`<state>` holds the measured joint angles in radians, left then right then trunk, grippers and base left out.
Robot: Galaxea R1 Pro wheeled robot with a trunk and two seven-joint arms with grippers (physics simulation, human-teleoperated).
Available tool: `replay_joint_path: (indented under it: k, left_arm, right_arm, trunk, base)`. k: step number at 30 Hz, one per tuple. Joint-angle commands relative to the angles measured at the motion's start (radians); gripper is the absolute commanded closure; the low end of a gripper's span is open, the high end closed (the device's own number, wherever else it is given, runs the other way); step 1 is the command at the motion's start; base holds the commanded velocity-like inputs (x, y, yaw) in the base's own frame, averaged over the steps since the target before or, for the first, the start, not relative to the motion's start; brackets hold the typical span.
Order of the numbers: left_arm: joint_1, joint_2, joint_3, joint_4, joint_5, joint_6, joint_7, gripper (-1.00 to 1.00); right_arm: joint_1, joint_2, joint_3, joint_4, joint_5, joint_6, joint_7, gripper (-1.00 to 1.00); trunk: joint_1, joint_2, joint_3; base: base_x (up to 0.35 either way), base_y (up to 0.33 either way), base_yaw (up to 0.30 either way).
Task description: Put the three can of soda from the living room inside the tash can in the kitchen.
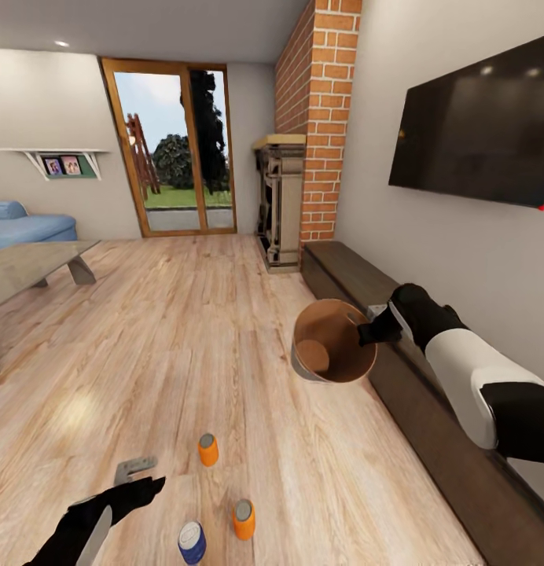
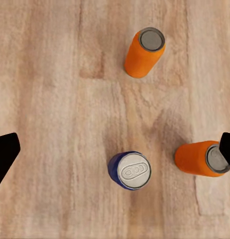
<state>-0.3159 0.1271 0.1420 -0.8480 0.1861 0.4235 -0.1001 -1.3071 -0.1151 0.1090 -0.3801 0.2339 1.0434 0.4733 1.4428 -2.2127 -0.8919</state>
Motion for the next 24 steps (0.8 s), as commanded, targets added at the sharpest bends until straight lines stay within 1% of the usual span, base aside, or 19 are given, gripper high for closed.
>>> replay_joint_path:
  k: [1,3,5,6,7,8,11,13,14,17,22,24]
  left_arm:
    - [-0.011,-0.002,0.0,-0.004,0.001,0.008,-0.001,-1.0]
    - [-0.047,-0.005,0.0,-0.012,0.0,0.048,-0.001,-1.0]
    - [-0.152,-0.008,0.0,0.006,-0.002,0.169,0.002,-1.0]
    - [-0.18,-0.008,0.0,0.015,-0.002,0.193,0.003,-1.0]
    - [-0.232,-0.008,0.0,0.034,-0.004,0.228,0.003,-1.0]
    - [-0.255,-0.008,0.0,0.047,-0.005,0.24,0.003,-1.0]
    - [-0.366,-0.011,0.0,0.155,-0.007,0.276,0.03,-1.0]
    - [-0.393,-0.011,-0.001,0.183,-0.008,0.281,0.051,-1.0]
    - [-0.41,-0.011,-0.001,0.204,-0.007,0.284,0.072,-1.0]
    - [-0.43,-0.011,0.001,0.229,-0.004,0.289,0.102,-1.0]
    - [-0.438,-0.011,0.002,0.245,-0.004,0.291,0.115,-1.0]
    - [-0.439,-0.011,0.002,0.249,-0.004,0.291,0.123,-1.0]
  right_arm:
    - [-0.004,-0.001,-0.001,0.001,-0.019,0.004,0.001,1.0]
    - [-0.01,-0.005,0.0,0.001,-0.018,0.004,0.001,1.0]
    - [-0.016,-0.019,0.0,0.002,-0.018,0.004,0.001,1.0]
    - [-0.017,-0.022,0.0,0.003,-0.018,0.004,0.001,1.0]
    - [-0.02,-0.025,0.0,0.004,-0.018,0.004,0.001,1.0]
    - [-0.022,-0.027,0.0,0.004,-0.018,0.004,0.001,1.0]
    - [-0.035,-0.029,0.001,0.008,-0.018,0.004,0.001,1.0]
    - [-0.042,-0.028,0.001,0.008,-0.018,0.004,0.001,1.0]
    - [-0.05,-0.027,0.001,0.009,-0.018,0.004,0.001,1.0]
    - [-0.068,-0.03,0.001,0.014,-0.018,0.004,0.001,1.0]
    - [-0.077,-0.035,0.001,0.018,-0.018,0.004,0.001,1.0]
    - [-0.078,-0.042,0.001,0.019,-0.018,0.004,0.001,1.0]
  trunk:
    - [0.004,-0.007,-0.003]
    - [0.012,-0.021,-0.009]
    - [0.019,-0.035,-0.016]
    - [0.023,-0.042,-0.019]
    - [0.027,-0.049,-0.022]
    - [0.031,-0.056,-0.025]
    - [0.042,-0.077,-0.035]
    - [0.05,-0.091,-0.041]
    - [0.054,-0.098,-0.044]
    - [0.065,-0.119,-0.053]
    - [0.084,-0.154,-0.069]
    - [0.092,-0.168,-0.076]
  base:
    - [0.0,0.0,0.0]
    - [0.0,0.0,0.0]
    - [0.0,0.0,0.0]
    - [0.0,0.0,0.0]
    - [0.0,0.0,0.0]
    - [0.0,0.0,0.0]
    - [0.0,0.0,0.0]
    - [0.0,0.0,0.0]
    - [0.0,0.0,0.0]
    - [0.0,0.0,0.0]
    - [0.0,0.0,0.0]
    - [0.0,0.0,0.0]
